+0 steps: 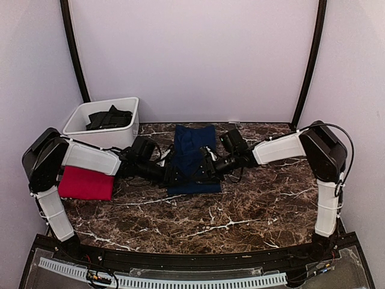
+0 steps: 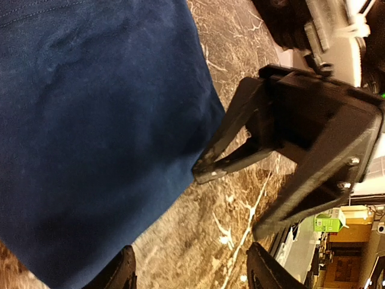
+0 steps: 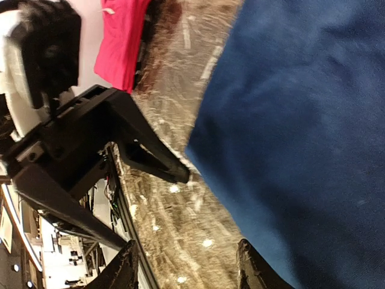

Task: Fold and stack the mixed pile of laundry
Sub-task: Smooth out the 2/3-rectangle-folded T-shirt at the center of the board.

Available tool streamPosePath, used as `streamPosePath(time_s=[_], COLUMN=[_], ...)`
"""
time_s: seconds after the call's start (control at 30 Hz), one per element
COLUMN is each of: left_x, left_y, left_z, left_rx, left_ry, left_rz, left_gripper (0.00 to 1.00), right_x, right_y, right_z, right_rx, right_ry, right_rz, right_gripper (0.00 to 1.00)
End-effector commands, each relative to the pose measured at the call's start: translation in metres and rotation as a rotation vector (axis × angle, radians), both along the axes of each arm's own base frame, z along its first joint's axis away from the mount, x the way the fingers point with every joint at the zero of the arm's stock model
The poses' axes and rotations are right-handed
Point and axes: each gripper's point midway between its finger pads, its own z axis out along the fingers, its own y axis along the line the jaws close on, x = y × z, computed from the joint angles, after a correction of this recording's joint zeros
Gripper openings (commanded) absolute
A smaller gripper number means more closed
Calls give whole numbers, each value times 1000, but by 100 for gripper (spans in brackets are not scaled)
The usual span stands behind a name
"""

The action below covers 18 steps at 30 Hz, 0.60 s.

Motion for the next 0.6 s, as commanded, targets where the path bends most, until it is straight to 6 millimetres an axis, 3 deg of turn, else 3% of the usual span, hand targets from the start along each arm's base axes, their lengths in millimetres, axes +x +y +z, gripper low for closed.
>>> streamPosePath(time_s=[0.0, 0.13, 0.3, 0.37, 0.47, 0.57], left_x=[5, 3, -12, -16, -21, -23], left_y=[-3, 9, 23, 30, 42, 54], left_z=[-20, -43, -55, -50, -42, -30], left_rx=[-33, 8, 40, 47, 75, 98], left_ry=[45, 83, 118, 109, 92, 59], left_rz=[13, 48, 64, 73, 98, 130], left_gripper=[61, 60, 59, 59, 59, 59], right_x=[3, 0, -13, -20, -28, -25], right_y=[-12, -43, -69, -75, -80, -95], right_z=[-37, -70, -85, -78, -46, -30], right_rx=[-12, -80, -125, -114, -72, -88], right_ry=[80, 142, 180, 172, 117, 64], right_rz=[-30, -85, -117, -113, -113, -155], right_gripper=[50, 47, 44, 43, 42, 42])
